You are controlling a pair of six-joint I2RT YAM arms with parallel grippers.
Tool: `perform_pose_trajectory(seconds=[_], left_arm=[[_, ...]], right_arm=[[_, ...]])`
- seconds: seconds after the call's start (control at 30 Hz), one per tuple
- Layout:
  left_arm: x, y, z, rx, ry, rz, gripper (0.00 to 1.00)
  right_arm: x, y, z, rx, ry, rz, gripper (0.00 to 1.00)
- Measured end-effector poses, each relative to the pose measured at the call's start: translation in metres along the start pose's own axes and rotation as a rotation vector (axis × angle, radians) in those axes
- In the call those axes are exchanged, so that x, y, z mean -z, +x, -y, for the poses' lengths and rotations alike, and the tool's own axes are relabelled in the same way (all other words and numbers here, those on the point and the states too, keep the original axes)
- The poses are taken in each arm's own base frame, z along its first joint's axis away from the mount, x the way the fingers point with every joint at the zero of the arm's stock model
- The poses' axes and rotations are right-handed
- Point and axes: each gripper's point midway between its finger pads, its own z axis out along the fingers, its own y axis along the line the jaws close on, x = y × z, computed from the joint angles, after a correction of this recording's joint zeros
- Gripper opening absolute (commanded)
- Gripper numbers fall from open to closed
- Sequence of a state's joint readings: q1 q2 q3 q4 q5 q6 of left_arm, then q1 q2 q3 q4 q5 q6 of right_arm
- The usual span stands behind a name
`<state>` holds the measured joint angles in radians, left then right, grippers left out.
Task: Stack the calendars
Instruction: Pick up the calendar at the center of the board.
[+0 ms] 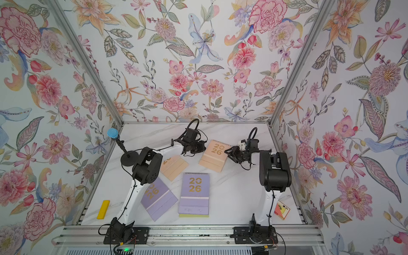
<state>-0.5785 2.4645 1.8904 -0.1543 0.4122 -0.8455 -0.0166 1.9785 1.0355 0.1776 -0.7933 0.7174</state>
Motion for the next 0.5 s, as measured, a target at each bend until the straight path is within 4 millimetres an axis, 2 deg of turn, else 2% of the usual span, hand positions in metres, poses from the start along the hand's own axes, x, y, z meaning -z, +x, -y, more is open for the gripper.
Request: perform_pose_trajectory(seconds=[0.27, 0.43, 0.5], left_arm=[[0.002, -0.002, -0.003, 0.004, -0.003, 0.003, 0.00], [0.001, 0.003, 0.002, 0.002, 0.015, -0.014, 0.00], [0.001, 0.004, 0.002, 0.005, 0.019, -0.018, 0.00]], right_arm=[[0.003, -0.006, -0.013, 0.006, -0.058, 0.035, 0.36], [-0.001, -0.001, -0.030, 0.022, -0.127, 0.016, 0.34], [-0.001, -0.001, -0.036, 0.026, -0.149, 0.016, 0.30]])
